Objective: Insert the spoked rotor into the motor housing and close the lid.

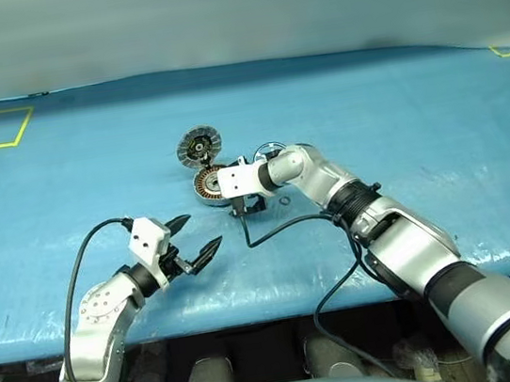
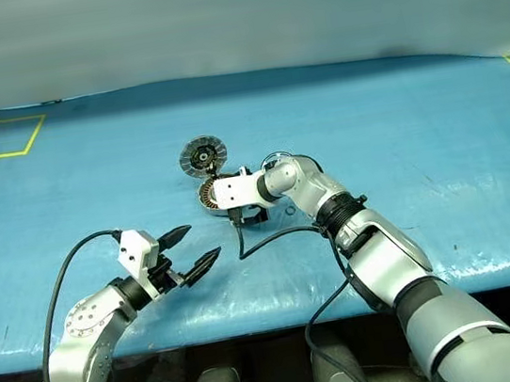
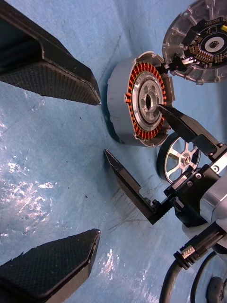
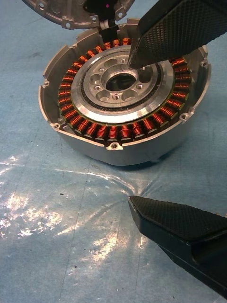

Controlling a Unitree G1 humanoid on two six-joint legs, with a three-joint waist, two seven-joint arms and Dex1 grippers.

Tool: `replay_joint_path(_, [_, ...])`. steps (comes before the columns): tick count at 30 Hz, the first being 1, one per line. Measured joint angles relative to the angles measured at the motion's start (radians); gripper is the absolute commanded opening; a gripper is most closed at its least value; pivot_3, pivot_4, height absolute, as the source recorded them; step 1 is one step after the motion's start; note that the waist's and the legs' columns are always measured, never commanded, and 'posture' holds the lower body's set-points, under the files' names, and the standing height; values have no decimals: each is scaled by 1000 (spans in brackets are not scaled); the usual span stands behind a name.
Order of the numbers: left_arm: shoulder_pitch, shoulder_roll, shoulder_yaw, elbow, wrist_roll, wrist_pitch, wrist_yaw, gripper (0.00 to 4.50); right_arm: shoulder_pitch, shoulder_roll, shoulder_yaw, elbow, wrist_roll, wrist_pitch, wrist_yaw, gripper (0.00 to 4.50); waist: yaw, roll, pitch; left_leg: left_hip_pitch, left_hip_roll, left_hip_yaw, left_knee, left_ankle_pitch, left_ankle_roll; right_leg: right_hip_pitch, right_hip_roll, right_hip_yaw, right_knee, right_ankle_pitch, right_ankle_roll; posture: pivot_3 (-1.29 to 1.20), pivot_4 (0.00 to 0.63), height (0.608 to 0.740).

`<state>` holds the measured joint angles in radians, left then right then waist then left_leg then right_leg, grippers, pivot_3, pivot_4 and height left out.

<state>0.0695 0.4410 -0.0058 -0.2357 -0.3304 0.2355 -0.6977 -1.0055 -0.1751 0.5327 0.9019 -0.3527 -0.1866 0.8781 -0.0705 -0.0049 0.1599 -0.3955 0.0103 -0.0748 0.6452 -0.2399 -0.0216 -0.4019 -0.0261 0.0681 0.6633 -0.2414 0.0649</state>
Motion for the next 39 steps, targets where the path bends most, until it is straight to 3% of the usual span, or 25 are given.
replay_joint_path(13, [11, 0, 0, 1, 0, 0, 0, 4484, -5, 28, 1, 33, -30, -28, -38, 4500, 0, 0, 0, 0, 0, 0, 0, 0, 0, 0, 0, 0, 0, 0, 0, 0, 150, 740])
replay_joint_path(16, [15, 0, 0, 1, 0, 0, 1, 4500, -9, 31, 1, 47, -33, -33, -40, 3947, 0, 0, 0, 1, 0, 0, 0, 0, 0, 1, 0, 0, 1, 0, 0, 0, 150, 740])
replay_joint_path(21, [20, -1, 0, 1, 1, 0, 5, 4500, -14, 37, 5, 64, -53, -50, -60, 2332, 1, 0, 0, 2, 0, 0, 1, 0, -1, 1, 0, 0, 1, 0, 0, 0, 150, 740])
replay_joint_path(30, [19, -3, -4, 1, 3, 1, 6, 4500, 4, 11, 10, -18, -70, -22, -3, 2332, 4, 0, 0, 1, 0, -1, 0, 0, 0, 1, 0, 0, 1, 0, 0, 0, 150, 740])
replay_joint_path(37, [19, -6, -14, 1, 5, 3, 2, 4500, 154, -78, -16, -372, -32, 220, 130, 2332, 13, 0, 0, 0, -1, -2, 0, 0, 0, 1, -1, -1, 0, 0, 0, 0, 150, 740])
replay_joint_path(39, [17, -7, -22, 2, 5, 3, 0, 4500, 247, -148, -24, -568, -30, 330, 175, 2332, 26, 1, 0, -1, -1, -3, 0, 0, 0, 2, -1, -3, -2, 0, 0, 0, 150, 740])
